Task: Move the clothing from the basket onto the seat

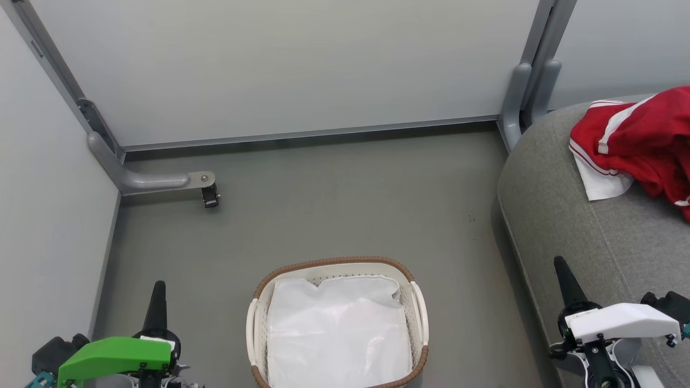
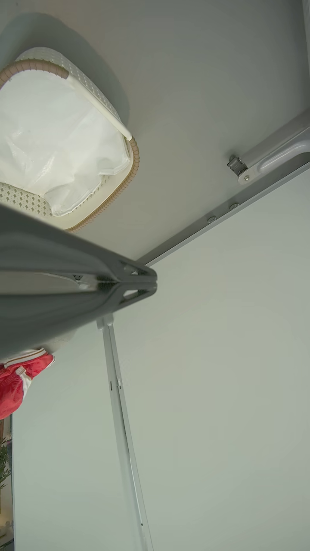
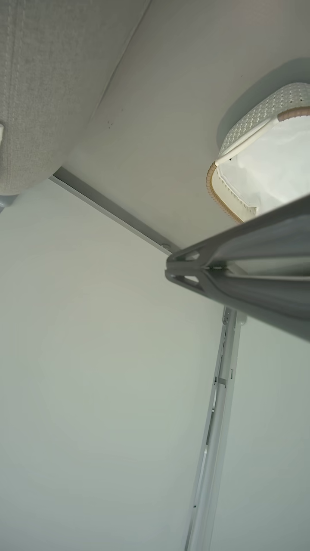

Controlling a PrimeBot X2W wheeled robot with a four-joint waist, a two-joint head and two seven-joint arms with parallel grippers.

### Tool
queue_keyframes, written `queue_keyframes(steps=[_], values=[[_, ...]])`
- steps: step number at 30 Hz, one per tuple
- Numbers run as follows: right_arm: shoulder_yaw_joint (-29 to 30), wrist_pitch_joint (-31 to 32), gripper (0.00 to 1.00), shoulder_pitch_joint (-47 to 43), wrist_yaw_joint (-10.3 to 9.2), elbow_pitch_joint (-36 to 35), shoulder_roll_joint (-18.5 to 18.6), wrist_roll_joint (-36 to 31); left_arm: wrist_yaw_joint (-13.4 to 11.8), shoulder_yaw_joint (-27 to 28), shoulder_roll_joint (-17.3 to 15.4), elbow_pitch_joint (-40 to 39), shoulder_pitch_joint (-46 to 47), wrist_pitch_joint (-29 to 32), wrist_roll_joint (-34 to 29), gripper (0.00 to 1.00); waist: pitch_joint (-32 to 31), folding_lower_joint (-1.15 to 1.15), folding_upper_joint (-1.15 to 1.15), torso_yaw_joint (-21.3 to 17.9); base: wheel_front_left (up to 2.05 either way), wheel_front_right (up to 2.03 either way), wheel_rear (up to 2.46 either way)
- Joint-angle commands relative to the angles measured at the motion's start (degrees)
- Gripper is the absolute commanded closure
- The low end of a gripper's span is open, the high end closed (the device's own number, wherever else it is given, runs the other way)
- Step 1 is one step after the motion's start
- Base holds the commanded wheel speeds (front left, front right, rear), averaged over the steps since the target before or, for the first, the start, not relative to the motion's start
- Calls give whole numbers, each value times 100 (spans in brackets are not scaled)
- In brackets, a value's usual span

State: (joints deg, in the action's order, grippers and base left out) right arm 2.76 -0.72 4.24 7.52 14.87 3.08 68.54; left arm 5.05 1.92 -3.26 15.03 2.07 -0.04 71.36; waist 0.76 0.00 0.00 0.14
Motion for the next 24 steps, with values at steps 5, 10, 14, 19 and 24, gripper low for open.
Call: queue_keyframes(steps=[5,10,14,19,24], values=[[57,97,100,131,-3,-70,46,359,66,93,-10,-64,185,97,312,100,-5,0,0,-1,0,0,0],[92,173,100,143,-3,-74,47,613,91,136,-4,-71,219,166,529,100,-11,0,0,-2,0,0,0],[117,223,100,148,-3,-77,47,810,110,171,1,-78,252,219,695,100,-15,0,0,-3,0,0,0],[145,287,100,148,-3,-80,46,1043,129,220,7,-85,286,291,899,100,-20,0,0,-5,0,0,0],[173,354,100,155,-3,-85,46,1260,156,265,11,-87,301,352,1077,100,-25,0,0,-6,0,0,0]])
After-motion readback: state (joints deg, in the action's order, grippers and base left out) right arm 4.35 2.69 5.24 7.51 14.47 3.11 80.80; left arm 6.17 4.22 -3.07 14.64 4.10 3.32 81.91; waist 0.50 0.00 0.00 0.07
